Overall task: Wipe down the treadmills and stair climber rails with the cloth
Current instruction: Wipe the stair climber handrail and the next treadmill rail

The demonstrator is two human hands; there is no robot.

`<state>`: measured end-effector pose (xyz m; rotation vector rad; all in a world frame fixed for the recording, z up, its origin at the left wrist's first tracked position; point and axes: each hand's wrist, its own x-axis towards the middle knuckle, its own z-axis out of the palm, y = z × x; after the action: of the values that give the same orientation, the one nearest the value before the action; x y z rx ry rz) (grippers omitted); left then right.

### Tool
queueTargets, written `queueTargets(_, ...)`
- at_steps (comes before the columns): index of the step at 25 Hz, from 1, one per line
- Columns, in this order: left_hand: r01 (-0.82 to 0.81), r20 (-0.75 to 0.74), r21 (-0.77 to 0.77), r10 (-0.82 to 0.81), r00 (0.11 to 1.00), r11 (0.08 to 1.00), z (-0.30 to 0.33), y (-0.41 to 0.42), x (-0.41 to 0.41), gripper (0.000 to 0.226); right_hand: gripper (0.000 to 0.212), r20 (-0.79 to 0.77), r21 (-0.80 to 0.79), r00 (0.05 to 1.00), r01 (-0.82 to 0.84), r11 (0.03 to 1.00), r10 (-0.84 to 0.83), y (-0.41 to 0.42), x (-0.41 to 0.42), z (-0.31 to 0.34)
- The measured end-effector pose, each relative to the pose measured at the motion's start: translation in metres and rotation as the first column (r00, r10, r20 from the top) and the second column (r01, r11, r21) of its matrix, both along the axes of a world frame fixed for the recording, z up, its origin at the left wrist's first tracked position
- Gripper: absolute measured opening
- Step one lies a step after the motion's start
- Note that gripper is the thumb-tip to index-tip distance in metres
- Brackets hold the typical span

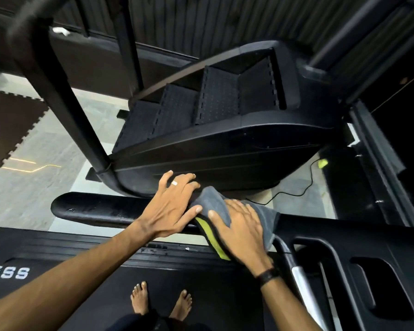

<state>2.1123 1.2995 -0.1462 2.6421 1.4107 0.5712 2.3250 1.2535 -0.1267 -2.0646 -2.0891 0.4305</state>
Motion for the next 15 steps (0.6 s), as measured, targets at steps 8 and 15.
queueTargets(8,-0.006,-0.099,0.036,0.01,0.995,0.999,0.005,0.002,0.004,0.042,0.076,0.085,-0.525,0.951,0.297,0.798,-0.298,0.09,0.046,-0.002)
queueTargets(15,0.069,-0.124,0.02,-0.066,0.99,0.997,0.005,0.006,0.003,0.038,0.063,0.093,-0.44,0.984,0.177,0.88,-0.151,0.081,-0.026,-0.004)
